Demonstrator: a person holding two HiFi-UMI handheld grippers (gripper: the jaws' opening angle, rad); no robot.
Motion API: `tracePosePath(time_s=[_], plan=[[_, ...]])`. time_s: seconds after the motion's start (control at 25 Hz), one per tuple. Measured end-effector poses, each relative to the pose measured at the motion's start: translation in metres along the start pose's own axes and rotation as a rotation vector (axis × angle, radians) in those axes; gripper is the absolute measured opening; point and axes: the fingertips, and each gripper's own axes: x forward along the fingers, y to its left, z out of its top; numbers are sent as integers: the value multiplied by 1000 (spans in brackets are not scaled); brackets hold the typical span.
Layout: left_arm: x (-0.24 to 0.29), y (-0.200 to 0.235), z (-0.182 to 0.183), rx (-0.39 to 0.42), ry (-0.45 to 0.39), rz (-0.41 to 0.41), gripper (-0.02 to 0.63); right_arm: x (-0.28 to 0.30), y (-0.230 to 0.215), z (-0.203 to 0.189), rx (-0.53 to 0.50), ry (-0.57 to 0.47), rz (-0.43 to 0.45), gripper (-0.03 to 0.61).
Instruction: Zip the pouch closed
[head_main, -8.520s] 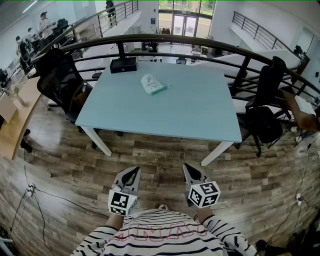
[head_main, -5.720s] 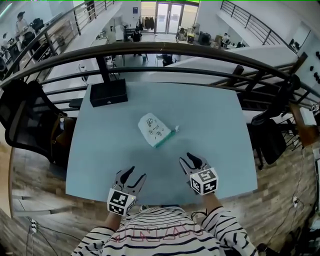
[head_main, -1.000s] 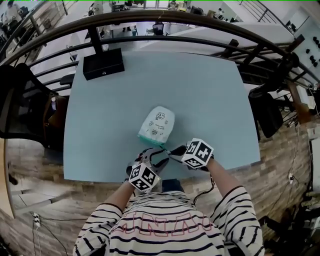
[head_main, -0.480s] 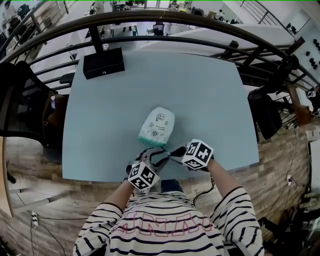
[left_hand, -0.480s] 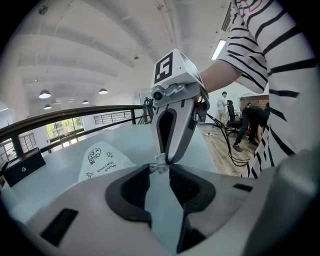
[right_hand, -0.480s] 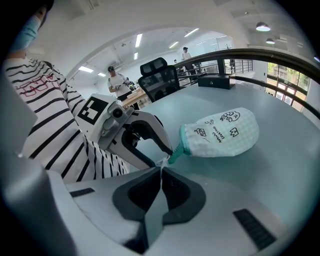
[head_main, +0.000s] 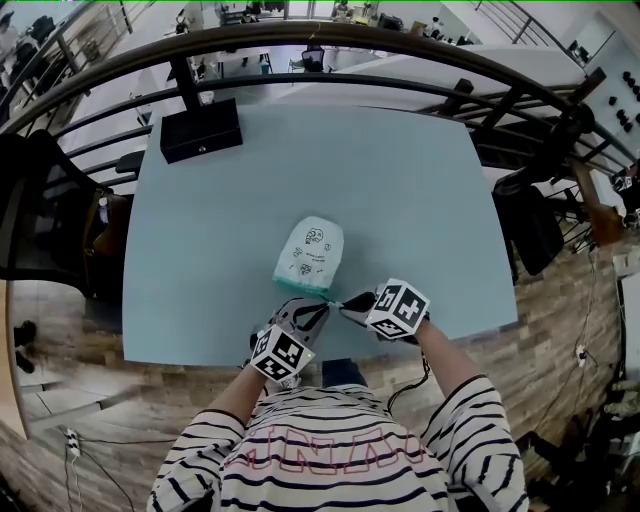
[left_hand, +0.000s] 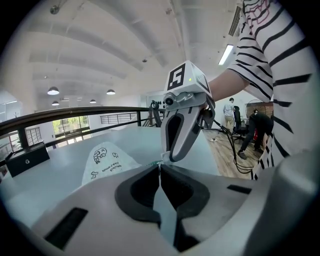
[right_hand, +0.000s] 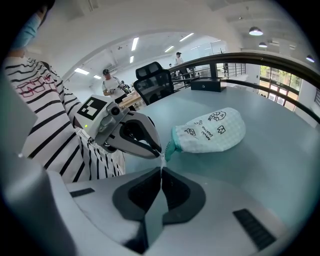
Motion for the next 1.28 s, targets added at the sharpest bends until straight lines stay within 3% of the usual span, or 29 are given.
tracePosePath(time_s=[0.24, 0.76, 1.28], plan=[[0, -1, 1, -29, 3, 12, 29, -3, -4, -1, -7, -13, -47, 31], [-3, 17, -10, -285, 24, 98, 28, -9, -18, -2, -46, 15, -161, 28], [-12, 36, -31, -341, 76, 206, 28, -8, -30, -1, -64, 38, -243, 28]])
